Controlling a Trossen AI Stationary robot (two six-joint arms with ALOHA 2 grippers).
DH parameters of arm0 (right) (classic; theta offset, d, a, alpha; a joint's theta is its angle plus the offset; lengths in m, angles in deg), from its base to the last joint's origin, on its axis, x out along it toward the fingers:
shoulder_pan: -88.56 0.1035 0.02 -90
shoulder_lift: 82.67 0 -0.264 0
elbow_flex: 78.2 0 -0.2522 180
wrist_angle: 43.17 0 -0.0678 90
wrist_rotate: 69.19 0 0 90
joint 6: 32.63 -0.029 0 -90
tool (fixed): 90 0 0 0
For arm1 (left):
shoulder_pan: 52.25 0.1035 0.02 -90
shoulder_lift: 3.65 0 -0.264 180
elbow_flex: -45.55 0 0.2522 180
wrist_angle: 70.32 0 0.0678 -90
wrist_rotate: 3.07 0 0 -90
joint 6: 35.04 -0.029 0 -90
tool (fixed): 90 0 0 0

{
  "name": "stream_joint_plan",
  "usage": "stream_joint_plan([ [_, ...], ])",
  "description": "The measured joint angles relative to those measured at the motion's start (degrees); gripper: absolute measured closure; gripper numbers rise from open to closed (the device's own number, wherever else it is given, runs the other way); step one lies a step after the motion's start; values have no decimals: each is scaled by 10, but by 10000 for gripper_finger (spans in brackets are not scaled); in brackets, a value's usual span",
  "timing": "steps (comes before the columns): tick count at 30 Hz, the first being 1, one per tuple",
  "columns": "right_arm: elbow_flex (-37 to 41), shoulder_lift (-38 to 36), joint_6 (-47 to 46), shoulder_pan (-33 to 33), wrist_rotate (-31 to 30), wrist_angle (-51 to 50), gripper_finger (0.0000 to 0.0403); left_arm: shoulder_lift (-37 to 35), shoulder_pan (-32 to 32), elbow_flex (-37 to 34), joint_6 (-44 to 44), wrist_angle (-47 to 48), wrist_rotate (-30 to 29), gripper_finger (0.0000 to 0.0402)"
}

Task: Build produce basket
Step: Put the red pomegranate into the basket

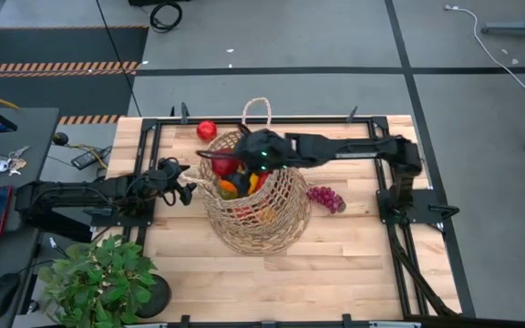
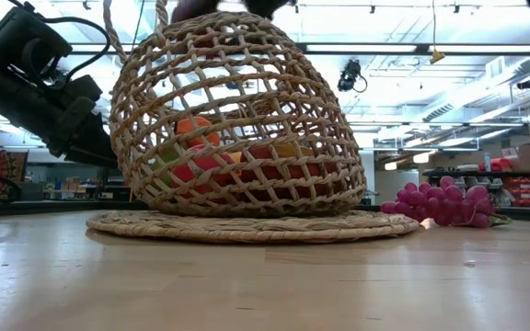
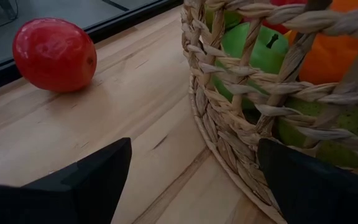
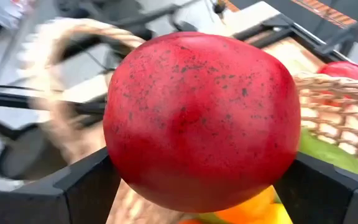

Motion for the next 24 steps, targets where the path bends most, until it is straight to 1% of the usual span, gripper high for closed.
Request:
stream_joint_plan([
  [4,-67,63,25,-20,-6,-71,22,0,0,0,0,0,0,44],
  [10,-225,185,70,-31,-9,-228,22,0,0,0,0,0,0,44],
  [14,-300,241,157,-45,-9,-289,22,0,0,0,0,0,0,44],
  [17,-316,267,247,-58,-17,-301,22,0,0,0,0,0,0,44],
  [18,-315,274,259,-62,-24,-303,22,0,0,0,0,0,0,44],
  [21,-315,290,247,-72,-31,-289,22,0,0,0,0,0,0,44],
  [24,-316,295,252,-78,-17,-293,22,0,0,0,0,0,0,44],
])
